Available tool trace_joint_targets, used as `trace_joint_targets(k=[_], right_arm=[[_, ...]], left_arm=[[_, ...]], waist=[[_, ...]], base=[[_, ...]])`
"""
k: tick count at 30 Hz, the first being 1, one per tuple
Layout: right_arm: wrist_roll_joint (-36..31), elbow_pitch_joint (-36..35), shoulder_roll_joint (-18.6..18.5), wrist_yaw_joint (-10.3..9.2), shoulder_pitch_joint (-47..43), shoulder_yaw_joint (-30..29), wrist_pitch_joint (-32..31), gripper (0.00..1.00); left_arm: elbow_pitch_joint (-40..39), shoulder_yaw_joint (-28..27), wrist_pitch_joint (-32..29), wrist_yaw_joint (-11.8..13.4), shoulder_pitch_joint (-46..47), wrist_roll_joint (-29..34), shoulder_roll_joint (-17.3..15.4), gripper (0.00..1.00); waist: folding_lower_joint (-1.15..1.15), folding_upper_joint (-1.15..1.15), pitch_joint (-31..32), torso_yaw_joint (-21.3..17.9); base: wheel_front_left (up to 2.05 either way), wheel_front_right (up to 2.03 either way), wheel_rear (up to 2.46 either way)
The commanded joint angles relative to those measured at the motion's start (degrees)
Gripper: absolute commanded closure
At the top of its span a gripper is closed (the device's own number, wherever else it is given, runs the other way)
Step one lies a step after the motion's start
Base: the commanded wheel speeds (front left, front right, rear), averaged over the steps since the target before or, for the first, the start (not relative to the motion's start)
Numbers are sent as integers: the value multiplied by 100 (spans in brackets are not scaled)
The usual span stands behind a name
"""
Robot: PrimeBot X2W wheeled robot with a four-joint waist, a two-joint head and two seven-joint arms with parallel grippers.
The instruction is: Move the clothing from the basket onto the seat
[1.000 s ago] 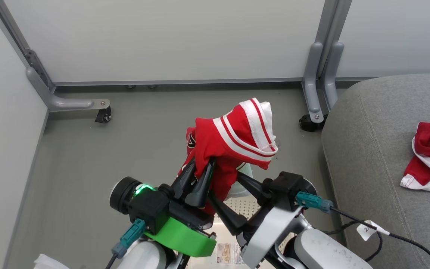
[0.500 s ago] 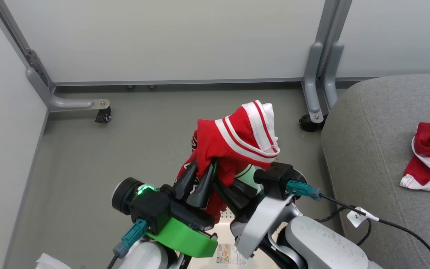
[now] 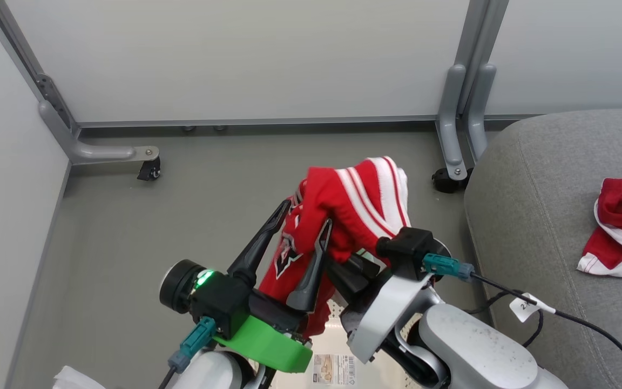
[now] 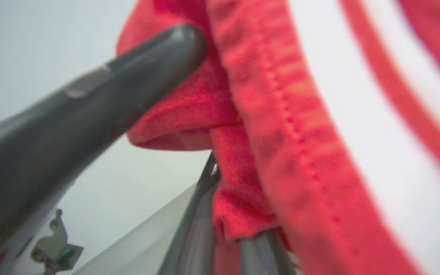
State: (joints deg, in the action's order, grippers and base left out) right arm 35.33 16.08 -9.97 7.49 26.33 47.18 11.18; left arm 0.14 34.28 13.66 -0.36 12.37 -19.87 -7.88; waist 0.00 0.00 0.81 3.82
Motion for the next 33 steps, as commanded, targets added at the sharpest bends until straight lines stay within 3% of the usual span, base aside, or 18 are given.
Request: trace_joint_targets(k=[1,15,25,33], right_arm=[[27,45,-32,0,111,-73,55,100],[-360,424,-236,0,281,-495,115,100],[-418,588,-330,0,246,-579,163,100],[-441,604,-366,0,225,-605,159,100]], left_arm=[[-15,21,-42,43,91,118,-66,0],[-67,605,-812,-199,-468,358,-726,0],[-108,700,-842,-155,-458,313,-703,0],[-128,579,-840,-35,-431,250,-789,0]], waist=[[0,0,-10,1],[0,0,-164,179],[0,0,-215,197],[0,0,-261,-208]], base=[[0,0,0],[0,0,0],[0,0,0],[0,0,0]])
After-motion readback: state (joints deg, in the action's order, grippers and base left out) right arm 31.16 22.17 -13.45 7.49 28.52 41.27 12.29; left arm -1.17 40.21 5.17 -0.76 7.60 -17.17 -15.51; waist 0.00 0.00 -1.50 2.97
